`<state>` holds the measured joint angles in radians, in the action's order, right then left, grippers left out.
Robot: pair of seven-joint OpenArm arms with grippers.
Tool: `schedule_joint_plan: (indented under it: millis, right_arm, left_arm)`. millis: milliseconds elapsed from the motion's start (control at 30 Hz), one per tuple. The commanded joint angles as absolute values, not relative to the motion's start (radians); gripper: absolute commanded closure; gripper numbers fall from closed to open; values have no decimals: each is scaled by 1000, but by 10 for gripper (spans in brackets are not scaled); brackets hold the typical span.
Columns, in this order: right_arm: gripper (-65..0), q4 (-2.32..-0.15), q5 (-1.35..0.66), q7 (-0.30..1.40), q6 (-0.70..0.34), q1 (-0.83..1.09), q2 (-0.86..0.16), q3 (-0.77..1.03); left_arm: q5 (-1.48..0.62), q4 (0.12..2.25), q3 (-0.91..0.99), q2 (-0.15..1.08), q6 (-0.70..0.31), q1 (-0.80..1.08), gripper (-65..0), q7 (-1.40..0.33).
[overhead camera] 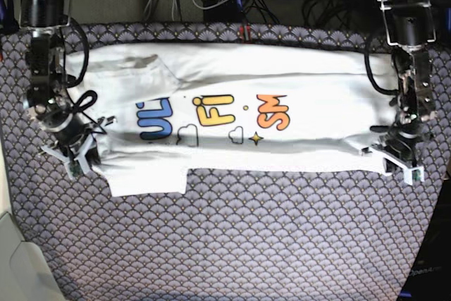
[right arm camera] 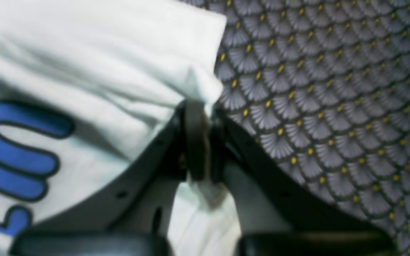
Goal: Fold the T-shirt properly
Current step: 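Lift the hem edge and fold it over onto the collar edge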
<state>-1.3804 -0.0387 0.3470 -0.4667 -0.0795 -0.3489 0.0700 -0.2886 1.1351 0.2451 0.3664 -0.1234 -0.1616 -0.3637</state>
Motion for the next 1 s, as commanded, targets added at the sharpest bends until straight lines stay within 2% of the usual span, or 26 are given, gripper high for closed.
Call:
schedule_joint_plan:
  millis: [0,200,433,967]
  right_arm:
    - [0,-1434,-50,318,-458,-74,-367,90]
    - [0,-1580,-50,318,-458,51,-367,142]
    - [0,-1659,-50,318,-458,160,-367,143]
    - [0,-1672,-50,311,-460,306,-387,176]
  left_arm:
    - [-291,1179,249,386,-117,-157,-7,-351]
    - [-291,1299,328,374,-117,-67,-7,-354]
    - [-291,1325,418,363,-125,22,-7,-354]
    - [-291,1465,420,363,-125,186,-6,-354]
